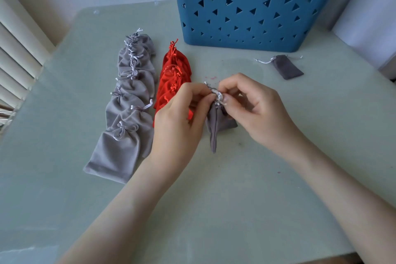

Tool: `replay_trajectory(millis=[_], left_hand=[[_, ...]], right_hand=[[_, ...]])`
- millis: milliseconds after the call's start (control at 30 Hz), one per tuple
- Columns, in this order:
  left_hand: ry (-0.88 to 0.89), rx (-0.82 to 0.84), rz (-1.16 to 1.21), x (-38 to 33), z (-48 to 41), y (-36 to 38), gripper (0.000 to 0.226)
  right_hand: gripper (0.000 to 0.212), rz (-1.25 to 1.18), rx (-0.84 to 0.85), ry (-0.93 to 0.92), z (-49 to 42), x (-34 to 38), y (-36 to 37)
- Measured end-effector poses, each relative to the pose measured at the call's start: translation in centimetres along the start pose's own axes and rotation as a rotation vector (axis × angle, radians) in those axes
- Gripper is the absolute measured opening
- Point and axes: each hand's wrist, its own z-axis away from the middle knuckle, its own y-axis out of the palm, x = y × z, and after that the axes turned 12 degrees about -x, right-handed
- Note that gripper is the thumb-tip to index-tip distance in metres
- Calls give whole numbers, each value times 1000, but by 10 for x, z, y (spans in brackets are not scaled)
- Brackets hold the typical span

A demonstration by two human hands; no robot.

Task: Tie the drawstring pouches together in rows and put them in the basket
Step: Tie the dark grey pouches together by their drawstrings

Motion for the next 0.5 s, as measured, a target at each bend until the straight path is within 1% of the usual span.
replay_trajectory(millis=[67,167,500], left_hand=[[42,9,-31,0,-1,-1,14],[62,23,-44,0,-2,-2,14],[139,-40,-95,2,-3,1,14]], right_hand=[[18,-46,21,49,0,1,0],[18,-93,42,103,0,1,0],[13,-282,108,227,-2,-1,1]])
